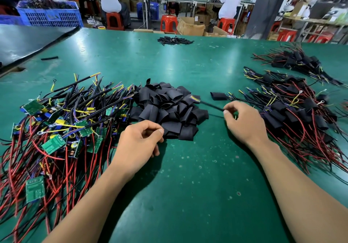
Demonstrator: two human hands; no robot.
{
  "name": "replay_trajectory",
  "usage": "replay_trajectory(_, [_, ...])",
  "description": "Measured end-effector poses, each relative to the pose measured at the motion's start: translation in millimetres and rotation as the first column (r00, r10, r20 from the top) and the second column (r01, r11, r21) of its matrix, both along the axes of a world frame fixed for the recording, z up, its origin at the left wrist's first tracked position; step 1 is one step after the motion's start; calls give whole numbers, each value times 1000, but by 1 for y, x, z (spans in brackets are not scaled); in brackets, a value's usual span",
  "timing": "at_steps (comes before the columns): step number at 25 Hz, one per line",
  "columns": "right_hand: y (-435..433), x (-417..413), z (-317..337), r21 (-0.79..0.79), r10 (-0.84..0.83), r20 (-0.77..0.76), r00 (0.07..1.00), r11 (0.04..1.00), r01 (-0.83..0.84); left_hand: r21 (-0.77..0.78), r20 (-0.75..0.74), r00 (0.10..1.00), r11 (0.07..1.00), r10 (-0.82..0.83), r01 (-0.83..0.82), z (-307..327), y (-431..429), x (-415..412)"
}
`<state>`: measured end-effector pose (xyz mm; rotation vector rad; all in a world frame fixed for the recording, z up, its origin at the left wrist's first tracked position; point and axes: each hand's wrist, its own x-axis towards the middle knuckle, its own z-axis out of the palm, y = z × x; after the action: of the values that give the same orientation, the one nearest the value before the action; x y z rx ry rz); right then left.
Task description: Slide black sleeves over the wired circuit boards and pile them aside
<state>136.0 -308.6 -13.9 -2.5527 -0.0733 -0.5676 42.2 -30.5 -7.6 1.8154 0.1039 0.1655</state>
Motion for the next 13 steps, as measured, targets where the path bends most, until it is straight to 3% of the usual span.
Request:
replay_trajectory(4, [1,0,-6,-120,78,45,996,990,-72,2,-2,1000,1000,-6,6,0,1,-1])
replay_trajectory(9, [-9,3,6,223,-172,133,976,965,139,-5,1,1000,1000,-4,4,1,0,-1])
replay_trajectory(13, [-21,10,13,-31,-306,28,952,951,307,5,2,1000,1000,-9,9,2,-1,-2])
